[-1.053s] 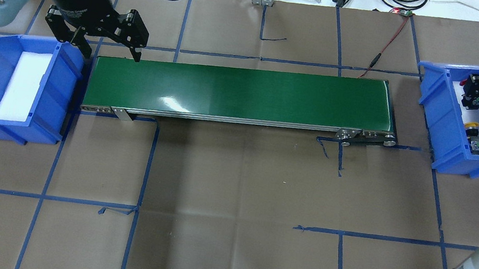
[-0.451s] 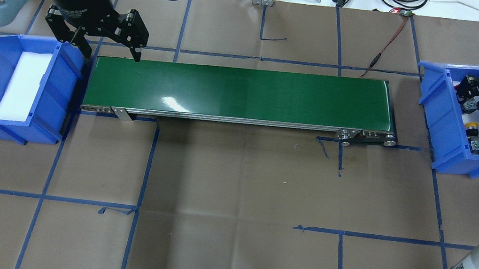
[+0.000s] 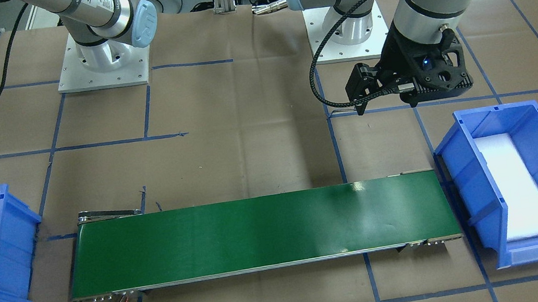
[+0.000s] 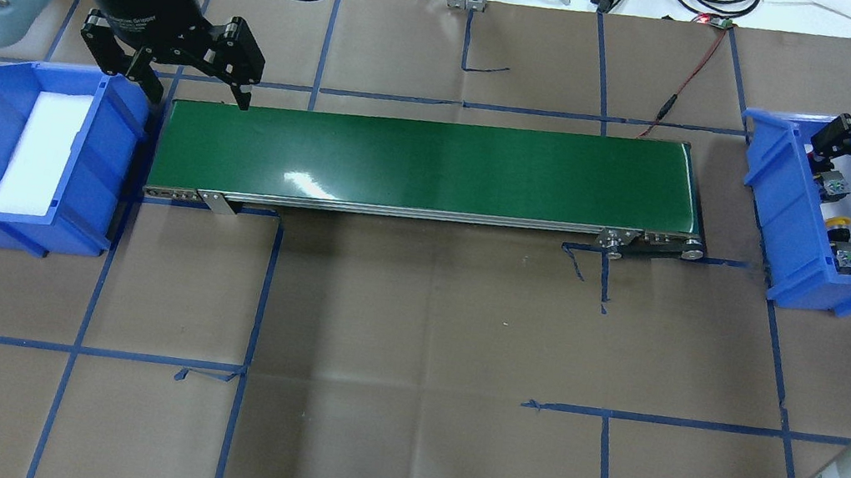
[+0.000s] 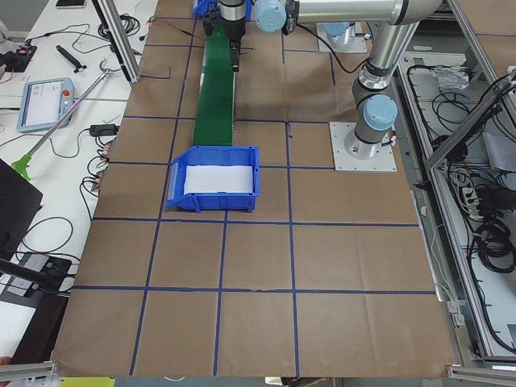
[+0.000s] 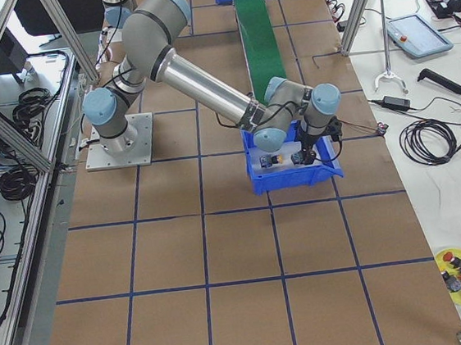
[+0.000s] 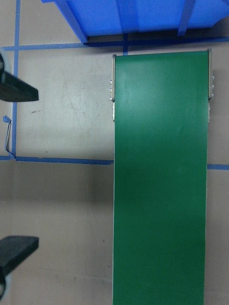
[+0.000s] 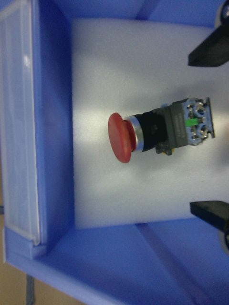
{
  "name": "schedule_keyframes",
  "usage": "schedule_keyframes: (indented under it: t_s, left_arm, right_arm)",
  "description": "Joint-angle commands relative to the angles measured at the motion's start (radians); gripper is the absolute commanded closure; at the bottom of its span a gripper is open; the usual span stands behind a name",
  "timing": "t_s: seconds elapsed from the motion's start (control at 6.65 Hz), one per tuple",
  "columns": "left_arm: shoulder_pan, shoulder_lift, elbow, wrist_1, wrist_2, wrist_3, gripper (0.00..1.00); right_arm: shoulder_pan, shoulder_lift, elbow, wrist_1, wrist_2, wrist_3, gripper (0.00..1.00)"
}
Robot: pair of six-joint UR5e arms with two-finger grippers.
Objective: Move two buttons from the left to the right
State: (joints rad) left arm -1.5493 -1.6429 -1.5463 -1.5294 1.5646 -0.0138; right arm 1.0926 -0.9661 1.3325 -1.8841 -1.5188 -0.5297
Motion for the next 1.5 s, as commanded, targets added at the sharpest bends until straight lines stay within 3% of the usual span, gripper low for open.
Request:
schedule_keyframes:
  t_s: [0.0,0.3,0.45,0.75,1.05,1.2,1.35]
  left_arm:
    - [0.000,0.000,0.000,0.000,0.000,0.000,0.00]
    - [0.000,0.000,0.000,0.000,0.000,0.000,0.00]
    - [0.000,0.000,0.000,0.000,0.000,0.000,0.00]
    - [0.000,0.000,0.000,0.000,0.000,0.000,0.00]
    - [0.000,0.000,0.000,0.000,0.000,0.000,0.00]
    - [0.000,0.000,0.000,0.000,0.000,0.000,0.00]
    - [0.000,0.000,0.000,0.000,0.002,0.000,0.00]
  right_arm:
    - [0.004,-0.115,0.011,0.016,-0.006,0.000,0.01]
    - [0.025,-0.265,0.016,0.200,-0.001,-0.010,0.00]
    - [0.112,-0.340,0.043,0.224,0.002,0.006,0.00]
    - [0.278,-0.388,0.056,0.244,0.000,0.379,0.00]
    - [0.540,-0.457,0.092,0.247,-0.018,0.649,0.00]
    - [0.625,-0.471,0.124,0.244,-0.036,0.681,0.00]
    - [0.635,-0.496,0.163,0.243,-0.053,0.697,0.00]
